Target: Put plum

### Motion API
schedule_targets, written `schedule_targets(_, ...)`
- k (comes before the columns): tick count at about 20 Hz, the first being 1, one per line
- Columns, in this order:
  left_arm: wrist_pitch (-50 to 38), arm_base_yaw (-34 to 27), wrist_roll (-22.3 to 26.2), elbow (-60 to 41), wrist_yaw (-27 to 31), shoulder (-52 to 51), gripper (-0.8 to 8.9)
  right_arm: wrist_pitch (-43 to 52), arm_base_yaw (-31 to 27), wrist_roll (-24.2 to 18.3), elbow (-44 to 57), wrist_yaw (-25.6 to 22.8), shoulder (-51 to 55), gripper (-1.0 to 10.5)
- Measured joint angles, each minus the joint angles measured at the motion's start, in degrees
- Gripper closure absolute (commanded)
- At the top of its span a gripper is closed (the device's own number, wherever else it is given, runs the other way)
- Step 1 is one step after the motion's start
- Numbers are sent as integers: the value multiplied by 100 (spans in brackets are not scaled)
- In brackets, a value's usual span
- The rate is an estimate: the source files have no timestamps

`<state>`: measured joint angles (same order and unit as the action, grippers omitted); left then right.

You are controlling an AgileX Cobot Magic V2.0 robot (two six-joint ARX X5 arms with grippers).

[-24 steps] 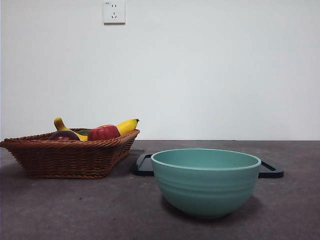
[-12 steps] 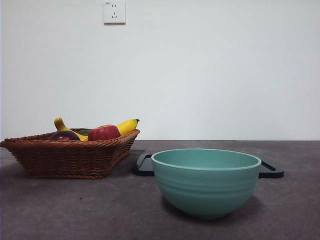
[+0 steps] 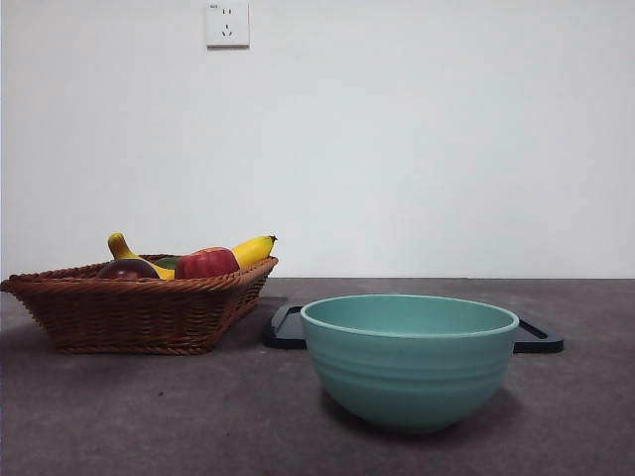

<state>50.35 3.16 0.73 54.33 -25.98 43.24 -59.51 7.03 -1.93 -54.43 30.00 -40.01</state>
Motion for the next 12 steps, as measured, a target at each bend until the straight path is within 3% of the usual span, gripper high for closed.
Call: schedule_targets(12, -509, 946, -17, 1307, 1158, 2804, 381, 2, 0, 0, -2, 0, 0, 564)
